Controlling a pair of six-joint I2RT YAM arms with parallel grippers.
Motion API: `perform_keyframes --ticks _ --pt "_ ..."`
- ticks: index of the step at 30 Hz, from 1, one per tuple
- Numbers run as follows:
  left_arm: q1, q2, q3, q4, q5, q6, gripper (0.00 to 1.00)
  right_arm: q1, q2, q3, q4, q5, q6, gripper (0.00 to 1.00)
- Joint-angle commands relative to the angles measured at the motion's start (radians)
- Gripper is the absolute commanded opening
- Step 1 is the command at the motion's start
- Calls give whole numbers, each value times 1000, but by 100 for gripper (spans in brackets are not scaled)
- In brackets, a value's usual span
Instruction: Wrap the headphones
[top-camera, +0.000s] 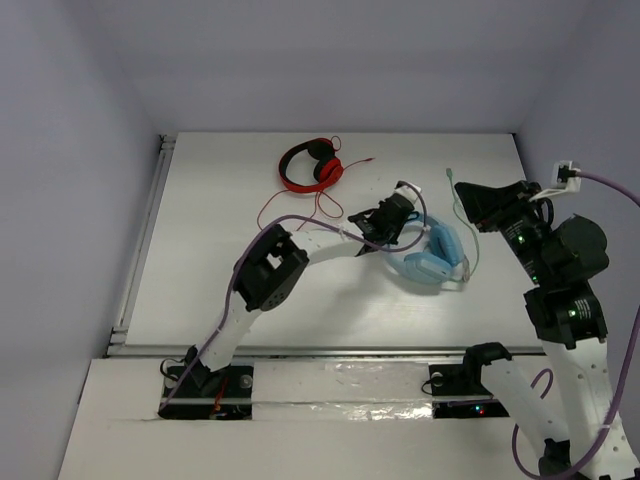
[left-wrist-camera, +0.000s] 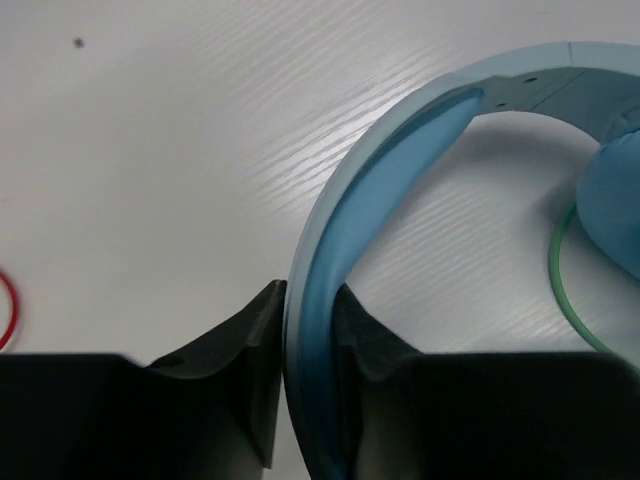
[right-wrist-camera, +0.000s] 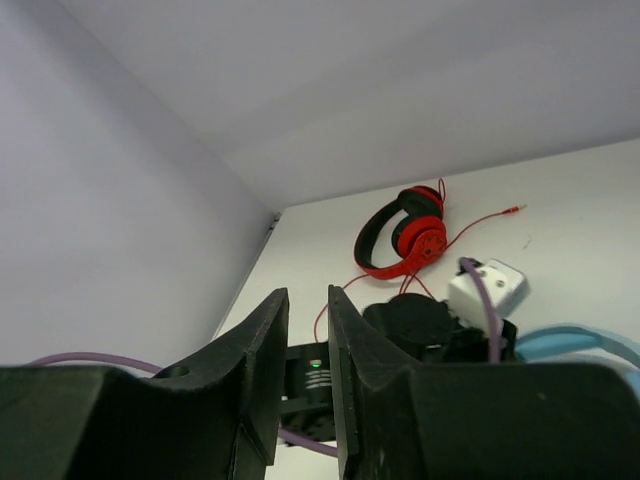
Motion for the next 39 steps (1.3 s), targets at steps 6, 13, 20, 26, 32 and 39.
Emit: perform_keyframes --ticks 6,13,20,26,32,39 --pt "2 -151 -165 37 -109 -72 47 1 25 -26 46 -54 -4 30" --pt "13 -63 -81 8 -27 -24 64 1 23 -26 27 -47 -10 31" --pt "44 17 1 -18 79 -12 61 1 20 -37 20 -42 -10 31" --pt "44 61 25 -26 64 14 41 1 20 -52 35 -45 1 31" --pt "65 -6 -29 -1 70 16 0 1 22 -69 36 -27 -10 26" --pt "180 -412 -209 39 286 -76 0 1 51 -87 110 -57 -21 0"
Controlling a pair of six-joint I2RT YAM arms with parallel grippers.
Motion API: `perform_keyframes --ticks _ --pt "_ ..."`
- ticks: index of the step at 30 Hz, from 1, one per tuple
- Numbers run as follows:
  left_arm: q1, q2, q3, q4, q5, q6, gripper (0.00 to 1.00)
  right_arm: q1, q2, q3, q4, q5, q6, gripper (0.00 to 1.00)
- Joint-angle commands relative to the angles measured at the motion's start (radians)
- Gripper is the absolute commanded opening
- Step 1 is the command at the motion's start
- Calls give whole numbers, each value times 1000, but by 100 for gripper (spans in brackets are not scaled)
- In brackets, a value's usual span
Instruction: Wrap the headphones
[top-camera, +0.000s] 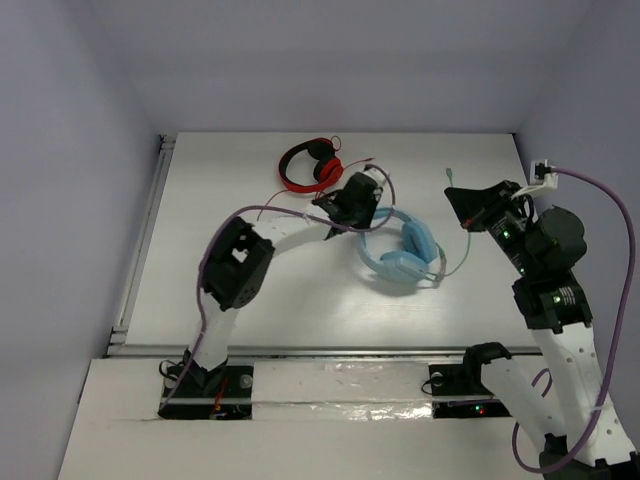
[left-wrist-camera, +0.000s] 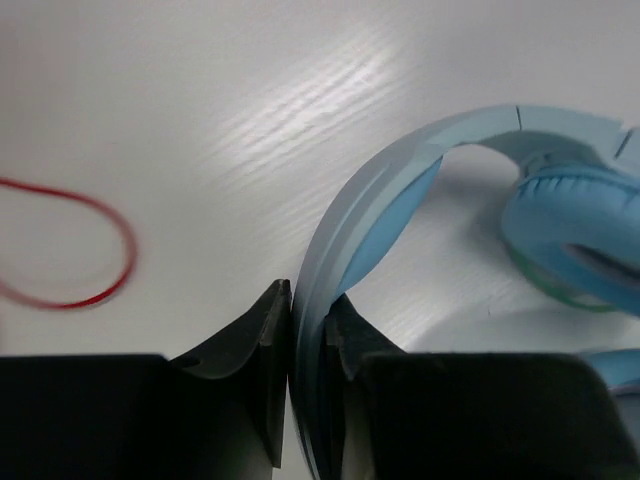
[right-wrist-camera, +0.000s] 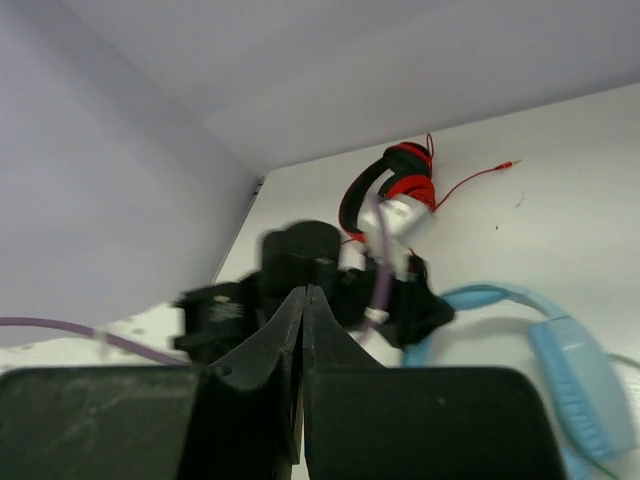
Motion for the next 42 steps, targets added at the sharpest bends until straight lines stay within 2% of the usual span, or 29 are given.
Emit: perform_keyframes --ticks 1,5,7,10,11,14,17,20,24,30,35,39,42 --pt "71 -327 -22 6 115 -50 0 1 23 6 109 -36 -28 0" --pt "121 -477 -40 -80 141 -73 0 1 78 123 75 -125 -184 0" --pt "141 -555 -44 -117 178 -82 0 1 108 154 71 -158 -204 3" --pt "198 -638 -19 -187 250 -92 0 1 88 129 167 -260 -218 23" --pt "215 -653 16 -214 277 -92 0 1 80 105 190 -313 -238 36" --pt "282 -692 106 -316 311 -87 0 1 60 73 235 -355 -264 54" --pt "319 -704 211 -408 337 -78 0 1 63 30 310 -389 -258 64" --pt "330 -706 292 -468 343 -72 0 1 74 -25 376 -477 -240 67" --pt "364 -702 340 -496 356 -73 0 1 25 -137 494 -513 -148 67" --pt "392 -712 383 -442 484 -138 0 1 -21 -237 554 -432 -111 64" --pt "392 -730 432 -418 541 -171 0 1 97 -282 620 -441 -108 71" --pt "392 -741 441 -406 567 -185 0 1 163 -346 733 -461 -89 73" --pt "392 -739 455 -401 581 -190 0 1 218 -340 736 -435 -109 72"
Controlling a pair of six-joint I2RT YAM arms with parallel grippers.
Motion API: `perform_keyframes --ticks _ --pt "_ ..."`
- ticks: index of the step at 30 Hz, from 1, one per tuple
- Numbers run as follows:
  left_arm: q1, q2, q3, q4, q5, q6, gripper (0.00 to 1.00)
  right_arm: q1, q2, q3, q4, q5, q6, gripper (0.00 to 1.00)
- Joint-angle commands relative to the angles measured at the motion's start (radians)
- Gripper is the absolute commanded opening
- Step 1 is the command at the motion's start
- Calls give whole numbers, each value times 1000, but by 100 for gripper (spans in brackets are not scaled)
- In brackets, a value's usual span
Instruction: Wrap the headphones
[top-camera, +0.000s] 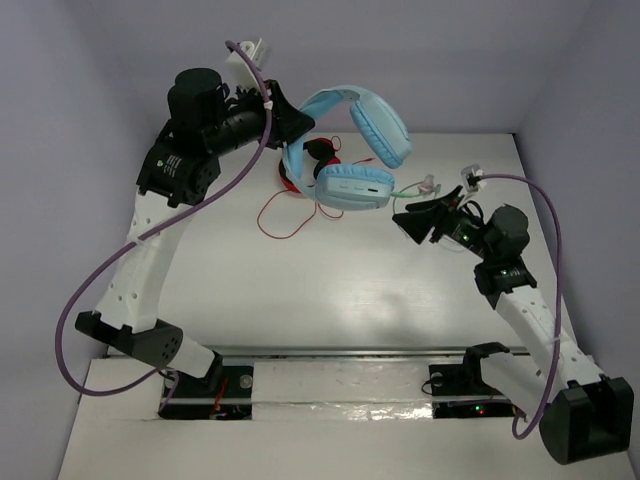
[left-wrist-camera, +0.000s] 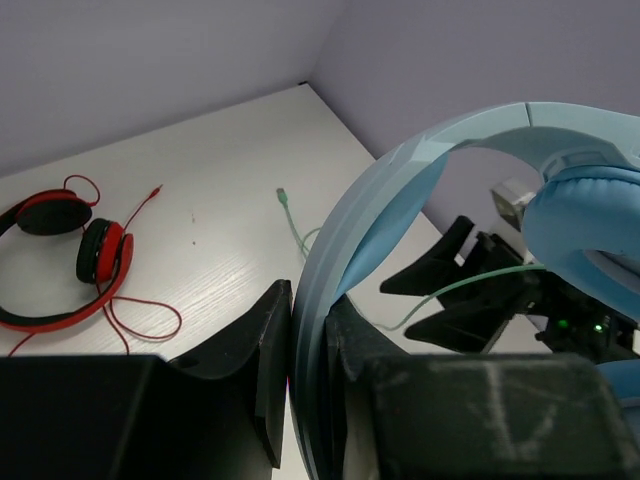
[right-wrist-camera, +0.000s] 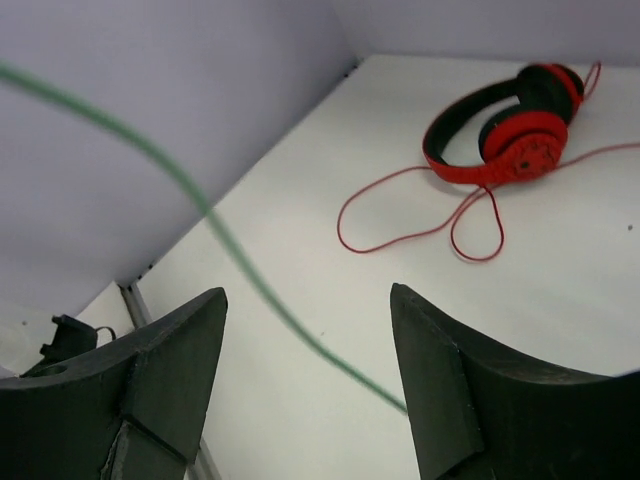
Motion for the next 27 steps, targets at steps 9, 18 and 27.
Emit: perform_keyframes --ticks 9,18,27 --pt "10 -54 151 93 75 -79 0 1 83 -13 133 32 -19 66" --pt "10 -33 182 139 111 -125 0 1 101 -111 309 -82 104 62" --pt "19 -11 174 135 77 -111 0 1 -164 -118 139 171 77 14"
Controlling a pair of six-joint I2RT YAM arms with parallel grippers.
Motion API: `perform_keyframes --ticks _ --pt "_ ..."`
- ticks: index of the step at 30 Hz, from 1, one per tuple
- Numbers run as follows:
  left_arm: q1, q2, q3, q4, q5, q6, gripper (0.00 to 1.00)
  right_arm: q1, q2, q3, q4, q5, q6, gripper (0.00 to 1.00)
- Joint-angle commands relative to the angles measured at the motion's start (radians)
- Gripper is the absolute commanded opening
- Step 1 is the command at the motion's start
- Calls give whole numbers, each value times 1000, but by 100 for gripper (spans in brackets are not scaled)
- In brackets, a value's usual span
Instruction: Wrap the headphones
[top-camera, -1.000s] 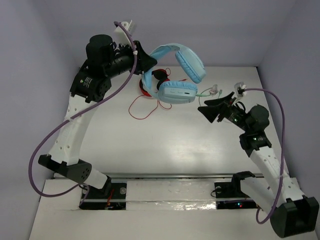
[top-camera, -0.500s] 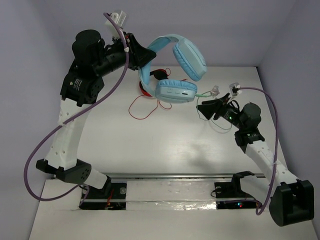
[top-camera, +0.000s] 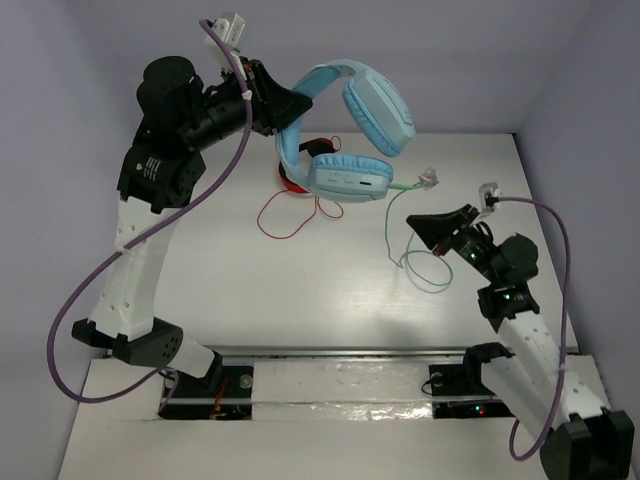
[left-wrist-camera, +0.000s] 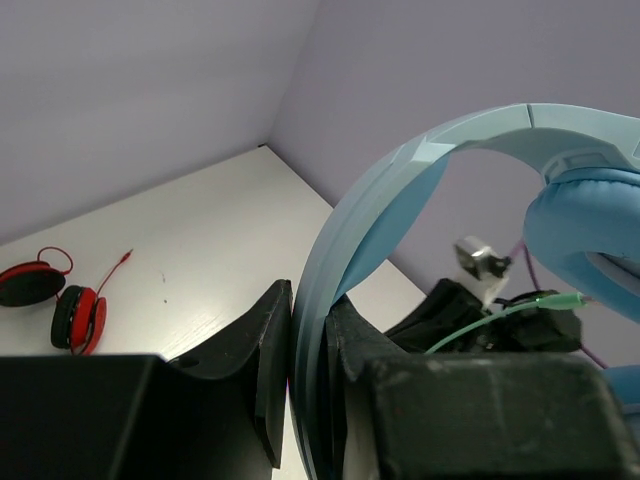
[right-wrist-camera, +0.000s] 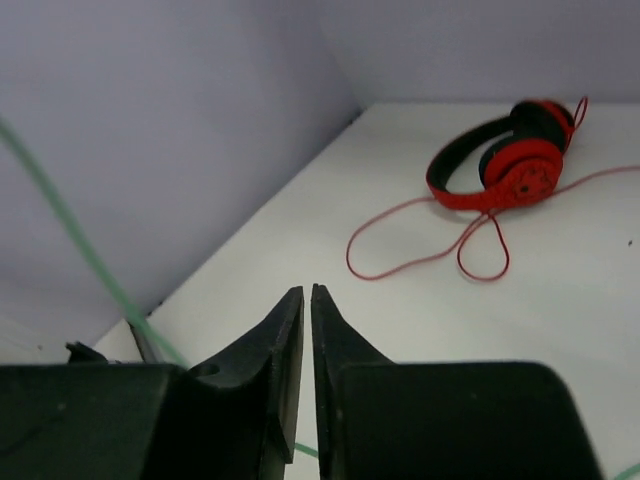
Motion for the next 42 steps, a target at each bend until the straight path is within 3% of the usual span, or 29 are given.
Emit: perform_keyframes --ticks 1,4,5,7,9,11,23,29,32,33,35,42 --pt "6 -6 33 103 -1 -51 0 1 -143 56 -91 120 -38 12" --pt "6 0 39 114 -2 -52 0 1 -176 75 -138 -14 -35 31" --pt "6 1 41 118 -2 -58 0 13 -162 66 -115 -62 -1 52" --pt "6 3 38 129 4 -65 0 36 -153 59 -119 -67 -1 70" --pt "6 6 36 132 7 -69 0 60 -134 47 -122 -36 -21 80" --pt "6 8 39 132 7 -72 0 61 -101 29 -99 -47 -21 80" --pt "6 12 42 135 10 -80 0 211 135 47 -46 4 -65 65" --pt "25 11 26 148 -18 -86 0 244 234 9 86 44 -7 39" --pt "25 1 -20 174 -56 -92 0 271 213 0 105 89 14 19" --pt "25 -6 -58 181 -79 -94 0 271 200 -2 102 131 25 7" --pt "25 -43 -144 218 -177 -91 0 280 170 4 65 160 33 0" --pt "25 -209 -529 416 -481 -123 0 308 163 96 -206 329 22 0"
